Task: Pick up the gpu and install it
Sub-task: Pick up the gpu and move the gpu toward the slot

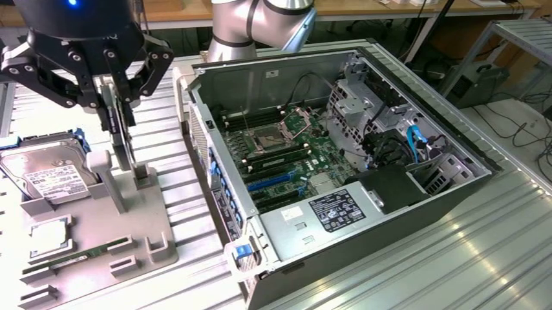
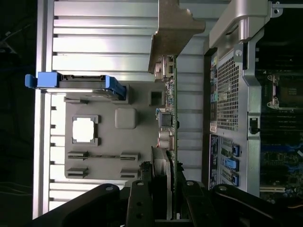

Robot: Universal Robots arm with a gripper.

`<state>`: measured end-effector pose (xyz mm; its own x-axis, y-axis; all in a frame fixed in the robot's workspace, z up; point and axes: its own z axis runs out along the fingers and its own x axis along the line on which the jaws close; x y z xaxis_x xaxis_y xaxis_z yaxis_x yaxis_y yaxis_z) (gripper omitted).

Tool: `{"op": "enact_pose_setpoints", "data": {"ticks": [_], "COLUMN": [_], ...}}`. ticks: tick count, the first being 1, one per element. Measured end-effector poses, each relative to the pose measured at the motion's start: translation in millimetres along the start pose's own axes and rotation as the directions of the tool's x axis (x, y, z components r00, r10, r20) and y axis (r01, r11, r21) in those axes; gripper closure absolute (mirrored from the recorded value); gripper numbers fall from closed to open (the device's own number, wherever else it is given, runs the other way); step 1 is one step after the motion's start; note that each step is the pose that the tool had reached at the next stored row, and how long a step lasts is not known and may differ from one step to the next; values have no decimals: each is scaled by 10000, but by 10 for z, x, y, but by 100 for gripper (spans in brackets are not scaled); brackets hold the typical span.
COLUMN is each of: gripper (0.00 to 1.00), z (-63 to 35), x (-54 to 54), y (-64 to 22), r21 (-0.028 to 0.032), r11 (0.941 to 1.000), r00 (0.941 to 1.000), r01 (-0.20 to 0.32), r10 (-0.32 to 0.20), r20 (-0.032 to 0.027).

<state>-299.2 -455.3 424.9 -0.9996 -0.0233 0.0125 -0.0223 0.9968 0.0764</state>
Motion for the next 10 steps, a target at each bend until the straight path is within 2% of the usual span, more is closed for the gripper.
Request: {"op": "enact_pose_setpoints", "data": {"ticks": [3, 5, 10], "gripper": [72, 72, 72], "z": [-59, -61, -61], "x": [1, 0, -1], "y": [4, 2, 3], "r21": [-11, -31, -32], "r11": [10000, 10000, 10000], "r00": [10000, 10000, 10000], "r01": [0, 2, -1], "r10": [0, -2, 1], "r20": [0, 0, 0]}}
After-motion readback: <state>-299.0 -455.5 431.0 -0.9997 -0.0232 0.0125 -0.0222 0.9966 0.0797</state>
